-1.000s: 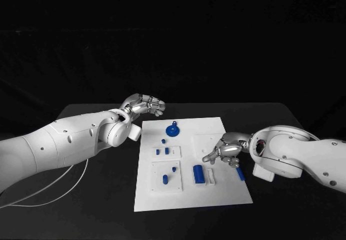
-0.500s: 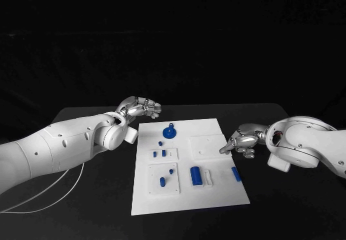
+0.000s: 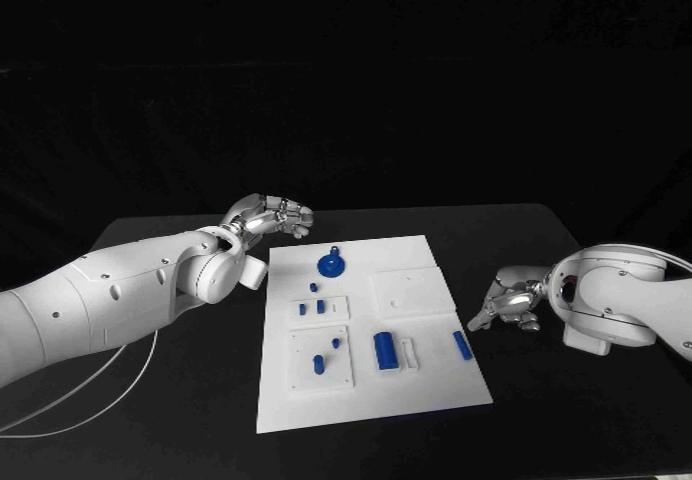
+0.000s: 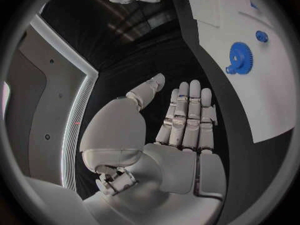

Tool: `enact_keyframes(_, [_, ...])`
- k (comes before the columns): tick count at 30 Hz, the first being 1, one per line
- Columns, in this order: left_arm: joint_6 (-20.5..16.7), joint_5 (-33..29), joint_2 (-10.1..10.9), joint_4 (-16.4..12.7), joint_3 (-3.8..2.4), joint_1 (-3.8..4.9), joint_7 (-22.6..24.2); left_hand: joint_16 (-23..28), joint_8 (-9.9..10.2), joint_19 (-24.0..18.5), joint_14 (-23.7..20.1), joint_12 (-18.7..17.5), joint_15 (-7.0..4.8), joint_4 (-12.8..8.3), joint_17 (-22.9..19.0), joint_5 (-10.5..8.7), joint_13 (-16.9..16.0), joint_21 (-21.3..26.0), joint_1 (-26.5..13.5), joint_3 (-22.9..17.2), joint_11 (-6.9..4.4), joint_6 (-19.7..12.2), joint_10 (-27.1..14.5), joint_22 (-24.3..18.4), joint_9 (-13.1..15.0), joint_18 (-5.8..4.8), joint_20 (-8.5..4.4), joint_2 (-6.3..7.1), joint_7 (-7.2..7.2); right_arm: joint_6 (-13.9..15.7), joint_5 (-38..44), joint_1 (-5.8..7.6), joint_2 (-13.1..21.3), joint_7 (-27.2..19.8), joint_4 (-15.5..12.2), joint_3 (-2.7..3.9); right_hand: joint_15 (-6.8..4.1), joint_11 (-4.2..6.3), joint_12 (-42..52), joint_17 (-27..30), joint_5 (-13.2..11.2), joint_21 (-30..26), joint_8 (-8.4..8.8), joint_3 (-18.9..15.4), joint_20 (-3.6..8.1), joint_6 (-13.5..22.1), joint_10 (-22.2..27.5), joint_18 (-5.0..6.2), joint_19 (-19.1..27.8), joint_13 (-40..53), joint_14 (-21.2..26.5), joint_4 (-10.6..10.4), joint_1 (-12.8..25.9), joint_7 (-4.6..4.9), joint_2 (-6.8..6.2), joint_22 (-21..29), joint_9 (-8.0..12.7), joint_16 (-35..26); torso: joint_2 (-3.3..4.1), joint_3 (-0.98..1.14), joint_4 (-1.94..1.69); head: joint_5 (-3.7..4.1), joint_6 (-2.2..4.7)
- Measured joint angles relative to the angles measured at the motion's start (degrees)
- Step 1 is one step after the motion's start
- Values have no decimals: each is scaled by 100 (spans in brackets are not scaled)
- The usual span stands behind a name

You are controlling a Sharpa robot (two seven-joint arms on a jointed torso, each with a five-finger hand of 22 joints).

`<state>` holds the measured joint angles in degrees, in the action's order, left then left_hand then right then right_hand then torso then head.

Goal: Assemble the parts on the task board

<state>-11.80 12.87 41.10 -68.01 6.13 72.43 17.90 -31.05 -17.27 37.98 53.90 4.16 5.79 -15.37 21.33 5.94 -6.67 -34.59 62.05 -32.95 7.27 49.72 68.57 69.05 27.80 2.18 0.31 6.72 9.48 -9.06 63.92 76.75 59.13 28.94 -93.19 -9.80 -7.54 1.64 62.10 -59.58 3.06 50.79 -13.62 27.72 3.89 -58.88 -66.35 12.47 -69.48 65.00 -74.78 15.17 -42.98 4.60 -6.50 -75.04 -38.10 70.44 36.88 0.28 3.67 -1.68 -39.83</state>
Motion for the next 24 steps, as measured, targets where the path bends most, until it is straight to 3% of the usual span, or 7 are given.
enact_keyframes(3, [1, 0, 4, -1, 1, 0, -1, 23, 0, 0, 0, 0, 0, 0, 2, 0, 0, 0, 0, 0, 0, 0, 0, 6, 0, 0, 0, 0, 0, -24, 120, -90, -4, 65, -47, -28, 1, 0, -10, 6, 1, -32, 23, -82, -28, 27, 0, 0, 28, 0, 1, -113, 166, 25, -92, 0, 0, 0, 1, 4, -1, 14, -8])
enact_keyframes(5, [2, 0, 5, -2, 1, 0, -2, 23, 0, 0, 0, 0, 0, 0, 2, 0, 0, 0, 0, 0, 0, 0, 0, 6, 0, 0, 0, 0, 0, -32, 202, -153, -13, 110, -73, -47, 9, 0, -12, 6, 232, -35, 33, -312, -41, 40, 0, 0, 41, 12, 9, -54, 402, 20, -12, 0, 1, -22, 1, 7, -2, 22, -13])
enact_keyframes(8, [6, 0, 9, -2, 1, 0, -2, 23, 0, 0, 0, 0, 0, 0, 6, 0, 0, 0, 0, 0, 0, 0, 0, 6, 0, 0, 0, 0, 0, -43, 284, -209, -31, 152, -102, -55, 10, 0, -22, 6, 85, -66, 33, -493, -40, 40, 0, 0, 42, 14, 10, -26, 632, 20, 23, 0, 1, -22, 1, 7, -2, 27, -20])
enact_keyframes(10, [11, 0, 14, -4, 2, 0, -3, 23, 0, 0, 0, 0, 0, 0, 8, 0, 0, 0, 0, 0, 0, 0, 0, 5, 0, 0, 0, 0, 0, -44, 330, -251, -47, 172, -124, -55, 10, 0, -49, 6, -5, -71, 33, -556, -24, 40, 0, 0, 61, 14, 10, -65, 785, 20, -68, 0, -7, -44, 1, 7, -2, 32, -29])
enact_keyframes(15, [19, 0, 20, -5, 2, 0, -5, 23, 0, 0, 0, 0, 0, 0, 7, 0, 0, 0, 0, 0, 0, 0, 0, 5, 0, 0, 0, 0, 0, -43, 363, -307, -79, 185, -186, -59, -9, 21, -49, 6, -18, -133, 33, -272, 15, 50, 22, 0, 89, 14, 33, -389, 1024, 11, -377, 26, -23, -44, 1, 3, -2, 38, -38])
enact_keyframes(24, [31, 0, 28, -10, 2, 0, -8, 23, 0, 0, 21, 0, 21, 0, 13, 0, -1, 0, 0, 0, 0, 1, 0, 10, 0, 0, 0, 0, 1, -18, 540, -391, -238, 197, -197, -46, -25, 21, -50, -5, -18, -133, 32, -91, 43, 49, 21, -8, 61, 21, 16, -470, 986, 10, -429, 26, -82, -44, 1, -1, -3, 43, -60])
